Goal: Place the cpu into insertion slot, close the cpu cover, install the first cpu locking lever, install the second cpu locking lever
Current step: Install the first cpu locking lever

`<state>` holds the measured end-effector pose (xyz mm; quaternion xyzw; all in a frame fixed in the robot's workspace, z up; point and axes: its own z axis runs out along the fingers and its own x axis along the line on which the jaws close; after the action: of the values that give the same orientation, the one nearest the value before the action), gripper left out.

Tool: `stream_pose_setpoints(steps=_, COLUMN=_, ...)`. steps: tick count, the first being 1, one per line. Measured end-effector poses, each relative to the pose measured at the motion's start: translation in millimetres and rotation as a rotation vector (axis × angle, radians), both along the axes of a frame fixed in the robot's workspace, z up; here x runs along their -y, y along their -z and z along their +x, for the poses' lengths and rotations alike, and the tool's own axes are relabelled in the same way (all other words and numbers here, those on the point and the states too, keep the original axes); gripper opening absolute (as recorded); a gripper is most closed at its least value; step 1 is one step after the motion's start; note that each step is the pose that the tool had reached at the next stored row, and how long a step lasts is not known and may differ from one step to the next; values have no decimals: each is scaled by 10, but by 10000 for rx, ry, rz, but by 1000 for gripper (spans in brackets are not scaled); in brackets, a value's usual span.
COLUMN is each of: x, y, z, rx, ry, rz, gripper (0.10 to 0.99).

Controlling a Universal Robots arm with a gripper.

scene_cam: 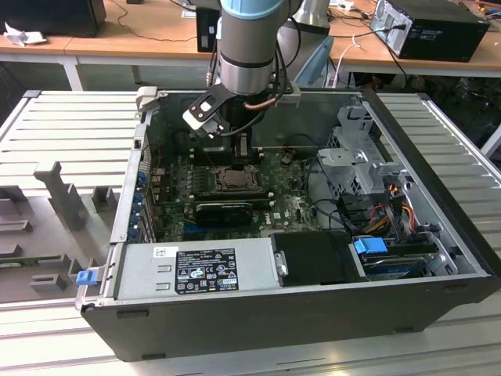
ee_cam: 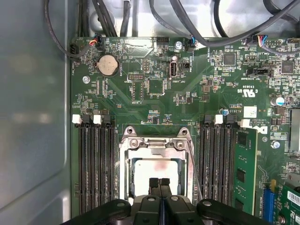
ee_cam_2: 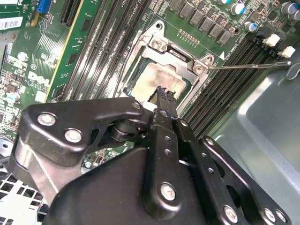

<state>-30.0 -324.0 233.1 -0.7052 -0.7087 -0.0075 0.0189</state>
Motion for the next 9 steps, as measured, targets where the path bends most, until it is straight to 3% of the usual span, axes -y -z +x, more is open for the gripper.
stream_pose_setpoints(steps=4, x=0, y=-72, z=0, rx=-1, ry=1, rz=-4, gripper=106)
stream_pose_setpoints(steps=9, x=0, y=-354, z=0, rx=0, ry=2, rz=-43, gripper=106)
